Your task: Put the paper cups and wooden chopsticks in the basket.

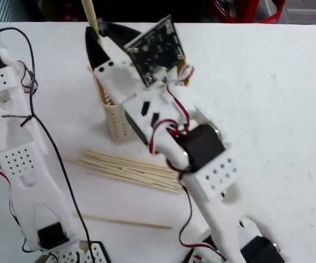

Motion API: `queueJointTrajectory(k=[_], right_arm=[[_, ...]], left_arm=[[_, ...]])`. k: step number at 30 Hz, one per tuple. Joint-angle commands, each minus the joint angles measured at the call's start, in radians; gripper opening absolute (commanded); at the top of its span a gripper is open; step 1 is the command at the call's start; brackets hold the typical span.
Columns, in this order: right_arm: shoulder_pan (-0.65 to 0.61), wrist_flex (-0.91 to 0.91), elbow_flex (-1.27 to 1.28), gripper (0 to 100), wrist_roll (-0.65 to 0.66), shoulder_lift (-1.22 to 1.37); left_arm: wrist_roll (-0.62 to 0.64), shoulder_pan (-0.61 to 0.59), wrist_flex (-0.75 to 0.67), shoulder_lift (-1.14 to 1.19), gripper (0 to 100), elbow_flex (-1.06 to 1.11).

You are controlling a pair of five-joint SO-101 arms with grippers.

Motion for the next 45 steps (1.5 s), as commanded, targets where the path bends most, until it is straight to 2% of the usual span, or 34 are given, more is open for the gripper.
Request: queueJointTrajectory(k=[1,3,8,14,16,19,23,26,28,30,34,37,41,45], right_arm=[[0.042,-0.17,0.135,1.9,-0.015,0.045],[0.062,-0.202,0.221,1.9,-0.015,0.033],[0.116,-0.142,0.344,4.6,-0.009,-0.033],[0.122,0.01,0.358,25.2,-0.008,-0.11],[0.124,0.053,0.358,24.7,-0.008,-0.148],[0.125,0.157,0.358,19.4,0.005,-0.214],[0.125,0.424,0.356,7.0,0.149,-0.309],[0.136,0.704,0.356,6.5,0.224,-0.335],[0.186,0.892,0.37,9.4,0.281,-0.318],[0.269,1.0,0.417,12.4,0.331,-0.302],[0.437,0.926,0.609,13.7,0.427,-0.295],[0.495,0.817,0.778,13.8,0.462,-0.295],[0.504,0.71,0.957,13.8,0.474,-0.286],[0.509,0.621,1.088,13.9,0.474,-0.286]], left_arm=[[0.005,0.012,-0.002,-0.077,12,-0.011],[0.005,0.015,-0.002,-0.079,12,-0.012],[0.006,0.024,-0.003,-0.081,12,-0.012],[0.0,0.039,0.003,-0.117,12,-0.061],[-0.005,0.036,0.003,-0.157,12,-0.078],[-0.112,0.035,0.005,-0.269,12,-0.049],[-0.206,-0.001,0.005,-0.507,12,0.14],[-0.382,-0.007,0.005,-0.739,12,0.404],[-0.529,0.004,0.005,-0.906,12,0.637],[-0.712,0.03,0.005,-1.07,14,0.893],[-1.043,0.074,0.003,-1.386,20,1.398],[-1.231,0.111,0.003,-1.595,18,1.694],[-1.39,0.206,0.003,-1.764,17,1.976],[-1.531,0.355,0.002,-1.778,17,2.162]])
